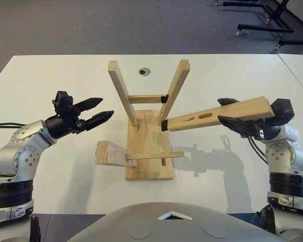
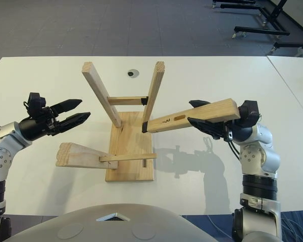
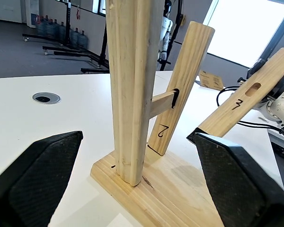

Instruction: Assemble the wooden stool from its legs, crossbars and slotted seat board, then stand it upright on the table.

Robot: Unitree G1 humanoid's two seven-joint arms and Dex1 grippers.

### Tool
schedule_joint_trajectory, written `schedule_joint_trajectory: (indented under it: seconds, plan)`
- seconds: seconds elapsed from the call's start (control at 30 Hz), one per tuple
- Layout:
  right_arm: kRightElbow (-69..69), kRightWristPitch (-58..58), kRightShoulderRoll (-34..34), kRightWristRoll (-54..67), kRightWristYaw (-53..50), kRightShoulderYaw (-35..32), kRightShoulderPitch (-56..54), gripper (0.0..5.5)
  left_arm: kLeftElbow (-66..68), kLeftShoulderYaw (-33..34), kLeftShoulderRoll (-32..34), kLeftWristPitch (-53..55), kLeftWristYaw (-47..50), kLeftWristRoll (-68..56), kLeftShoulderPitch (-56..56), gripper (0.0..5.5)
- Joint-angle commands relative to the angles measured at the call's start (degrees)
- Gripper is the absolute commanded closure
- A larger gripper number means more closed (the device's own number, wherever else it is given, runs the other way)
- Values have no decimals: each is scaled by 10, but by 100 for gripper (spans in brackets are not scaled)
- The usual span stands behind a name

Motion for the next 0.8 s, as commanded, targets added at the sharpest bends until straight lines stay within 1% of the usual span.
schedule_joint_trajectory:
  seconds: [0.03,0.17,0.23,0.33,0.53,0.8]
  plan:
    - [-19,27,-44,6,28,3,-36,345,-8,9,-8,-9,10,3,4,118]
    - [-84,54,-76,27,25,-15,-24,345,-24,15,-8,-9,17,2,19,118]
    - [-140,73,-84,48,20,-26,16,345,-35,24,-7,-7,21,-2,30,118]
    - [-186,77,-79,55,19,-26,68,345,-49,36,-7,-1,28,-9,42,118]
    - [-175,53,-71,31,26,-22,104,345,-60,34,-7,3,36,-13,47,118]
    - [-201,65,-93,9,0,-8,126,345,-84,27,-16,-2,55,-13,67,118]
